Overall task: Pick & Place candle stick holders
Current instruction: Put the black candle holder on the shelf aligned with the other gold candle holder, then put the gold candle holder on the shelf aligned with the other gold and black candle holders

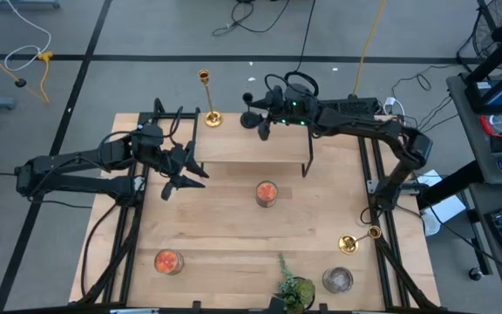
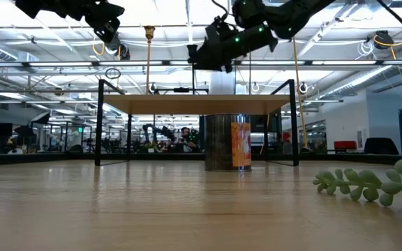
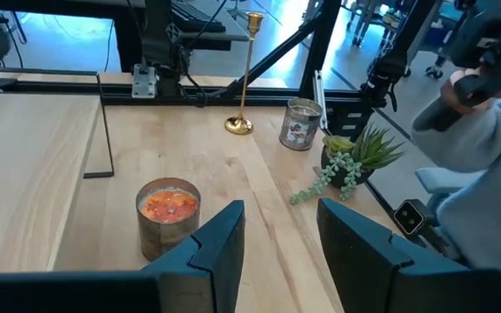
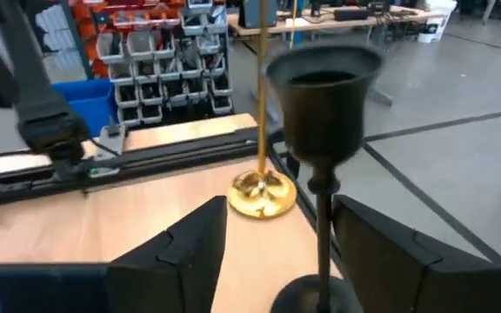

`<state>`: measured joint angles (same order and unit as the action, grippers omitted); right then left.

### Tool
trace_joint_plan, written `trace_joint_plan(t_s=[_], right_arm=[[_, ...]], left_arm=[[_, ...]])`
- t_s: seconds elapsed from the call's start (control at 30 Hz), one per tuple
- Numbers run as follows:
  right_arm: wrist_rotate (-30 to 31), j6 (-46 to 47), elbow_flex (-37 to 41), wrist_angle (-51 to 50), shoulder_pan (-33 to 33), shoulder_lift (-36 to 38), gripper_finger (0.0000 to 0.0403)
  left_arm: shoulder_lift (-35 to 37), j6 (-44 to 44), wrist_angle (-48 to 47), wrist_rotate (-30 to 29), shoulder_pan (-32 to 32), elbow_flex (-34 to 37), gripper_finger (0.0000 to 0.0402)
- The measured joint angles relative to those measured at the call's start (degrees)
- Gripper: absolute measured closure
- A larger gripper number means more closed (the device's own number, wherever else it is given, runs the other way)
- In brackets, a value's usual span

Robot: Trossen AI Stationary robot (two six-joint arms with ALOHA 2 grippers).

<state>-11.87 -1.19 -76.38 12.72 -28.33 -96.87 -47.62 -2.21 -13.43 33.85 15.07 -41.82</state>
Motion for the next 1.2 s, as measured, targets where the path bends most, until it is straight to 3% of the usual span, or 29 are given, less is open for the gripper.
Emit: trace_joint_plan(t_s=[0.1, 0.33, 0.5, 0.67, 0.87, 1.03, 1.2], right_arm=[[3.0, 0.2, 0.0, -7.3, 0.5, 2.7, 0.0193], [17.3, -1.2, 0.0, -25.9, 4.0, 9.6, 0.0193], [22.5, 1.3, 0.0, -42.1, 8.4, 16.0, 0.0193], [22.0, 5.8, 0.0, -58.6, 15.2, 22.1, 0.0193], [15.2, 11.6, 0.3, -78.8, 23.8, 28.9, 0.0193], [11.1, 23.7, 2.7, -85.8, 30.2, 34.0, 0.0193], [5.1, 33.1, 8.2, -86.5, 37.1, 39.5, 0.0193]], left_arm=[[0.0, 0.2, 0.0, 0.0, 0.0, 0.0, 0.025], [0.0, 0.2, 0.0, -0.3, 0.0, 0.0, 0.025], [0.0, 0.2, 0.0, -1.0, 0.0, 0.0, 0.025], [0.0, 0.2, 0.3, -1.2, -0.2, 0.0, 0.025], [0.0, 0.1, 2.0, -4.8, -0.2, 0.0, 0.025], [0.0, -0.1, 2.2, -6.0, -0.2, 0.0, 0.025], [0.0, -0.1, 2.2, -6.0, -0.1, 0.0, 0.025]])
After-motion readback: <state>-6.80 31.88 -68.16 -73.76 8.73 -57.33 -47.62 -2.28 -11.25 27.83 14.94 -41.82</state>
